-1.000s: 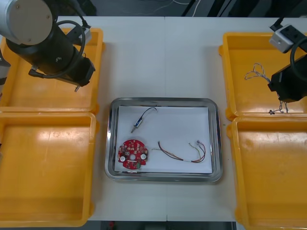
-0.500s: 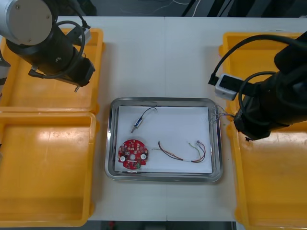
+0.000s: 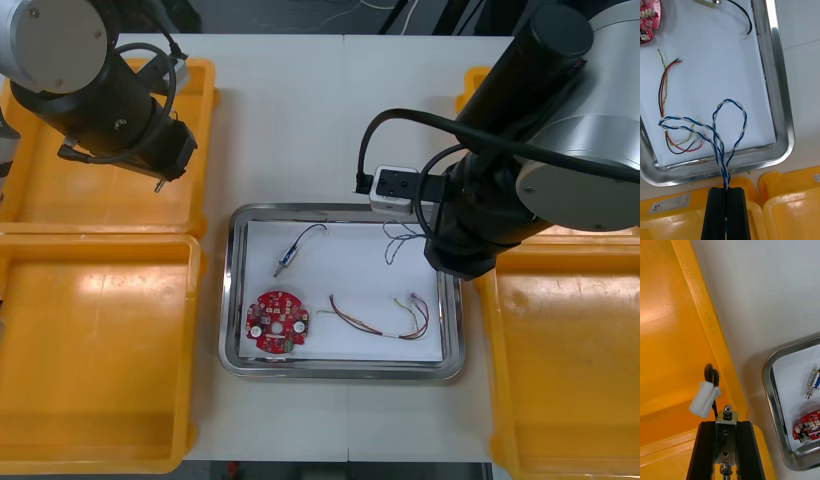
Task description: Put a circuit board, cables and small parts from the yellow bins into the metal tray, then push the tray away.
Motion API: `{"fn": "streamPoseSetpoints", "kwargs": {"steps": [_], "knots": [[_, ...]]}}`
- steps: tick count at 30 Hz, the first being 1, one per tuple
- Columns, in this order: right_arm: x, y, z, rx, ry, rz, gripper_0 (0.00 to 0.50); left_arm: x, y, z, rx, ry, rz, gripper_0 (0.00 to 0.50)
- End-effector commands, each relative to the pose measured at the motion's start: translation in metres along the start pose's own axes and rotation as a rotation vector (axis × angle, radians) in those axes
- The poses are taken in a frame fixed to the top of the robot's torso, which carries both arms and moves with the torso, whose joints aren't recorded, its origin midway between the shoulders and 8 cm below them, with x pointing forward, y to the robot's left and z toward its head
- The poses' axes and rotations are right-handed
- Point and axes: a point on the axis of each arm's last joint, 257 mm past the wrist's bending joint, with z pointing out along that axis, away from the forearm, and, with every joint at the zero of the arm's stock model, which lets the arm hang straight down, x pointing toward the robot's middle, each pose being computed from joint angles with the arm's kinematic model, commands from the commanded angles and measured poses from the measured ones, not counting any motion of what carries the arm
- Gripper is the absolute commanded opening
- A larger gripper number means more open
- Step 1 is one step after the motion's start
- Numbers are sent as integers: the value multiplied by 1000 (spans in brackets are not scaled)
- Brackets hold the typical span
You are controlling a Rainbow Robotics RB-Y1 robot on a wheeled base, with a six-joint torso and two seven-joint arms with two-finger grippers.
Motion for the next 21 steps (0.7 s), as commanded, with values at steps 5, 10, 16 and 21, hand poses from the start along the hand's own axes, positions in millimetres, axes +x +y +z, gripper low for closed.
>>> {"fn": "streamPoseSetpoints", "kwargs": {"steps": [5,10,16,21], "knots": [[-30,-13,14,18,-26,-235,0,-2,15,-14,-21,-28,-50,1],[-40,-14,27,21,-35,-345,0,-2,15,-14,-20,-28,-48,2],[-47,-11,46,80,7,-417,0,-2,15,-14,-16,-28,-50,2],[-54,-7,61,77,11,-418,0,-2,15,-15,-16,-29,-49,1]]}}
